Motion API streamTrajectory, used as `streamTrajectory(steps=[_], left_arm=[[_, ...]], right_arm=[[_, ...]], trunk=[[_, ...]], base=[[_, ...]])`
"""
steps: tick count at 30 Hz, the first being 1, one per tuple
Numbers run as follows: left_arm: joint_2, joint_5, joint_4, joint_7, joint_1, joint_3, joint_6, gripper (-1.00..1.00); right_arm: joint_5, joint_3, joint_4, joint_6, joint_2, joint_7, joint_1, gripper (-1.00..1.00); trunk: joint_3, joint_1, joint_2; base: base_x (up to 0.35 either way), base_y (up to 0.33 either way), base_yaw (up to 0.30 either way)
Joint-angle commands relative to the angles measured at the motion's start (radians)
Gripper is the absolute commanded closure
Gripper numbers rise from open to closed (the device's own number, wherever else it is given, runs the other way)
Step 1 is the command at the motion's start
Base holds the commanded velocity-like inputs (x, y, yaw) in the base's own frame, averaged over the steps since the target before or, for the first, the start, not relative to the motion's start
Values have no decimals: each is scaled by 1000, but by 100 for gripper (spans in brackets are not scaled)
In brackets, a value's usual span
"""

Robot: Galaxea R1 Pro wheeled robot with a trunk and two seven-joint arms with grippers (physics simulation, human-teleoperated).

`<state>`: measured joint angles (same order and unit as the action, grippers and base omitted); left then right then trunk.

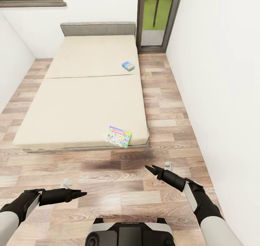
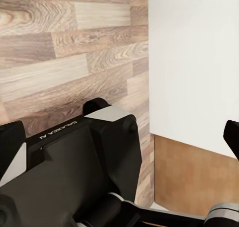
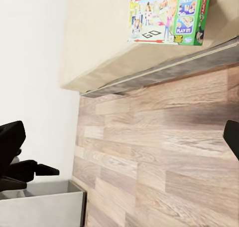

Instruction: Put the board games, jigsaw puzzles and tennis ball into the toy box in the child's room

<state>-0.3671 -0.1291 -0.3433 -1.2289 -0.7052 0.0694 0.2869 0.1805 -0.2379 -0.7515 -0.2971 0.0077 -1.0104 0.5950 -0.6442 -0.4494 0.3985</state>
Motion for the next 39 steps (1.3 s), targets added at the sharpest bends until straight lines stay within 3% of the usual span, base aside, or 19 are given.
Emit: streamTrajectory(steps=[1, 39], left_arm=[[-1, -10, 0, -1, 0, 7, 11, -100], [-1, -10, 0, -1, 0, 8, 14, -100]], right_arm=[[4, -4, 0, -10, 1, -6, 0, -100], [4, -4, 0, -8, 0, -18, 0, -100]], trunk=[[1, -1, 1], [63, -1, 1]], base=[[0, 0, 0], [0, 0, 0]])
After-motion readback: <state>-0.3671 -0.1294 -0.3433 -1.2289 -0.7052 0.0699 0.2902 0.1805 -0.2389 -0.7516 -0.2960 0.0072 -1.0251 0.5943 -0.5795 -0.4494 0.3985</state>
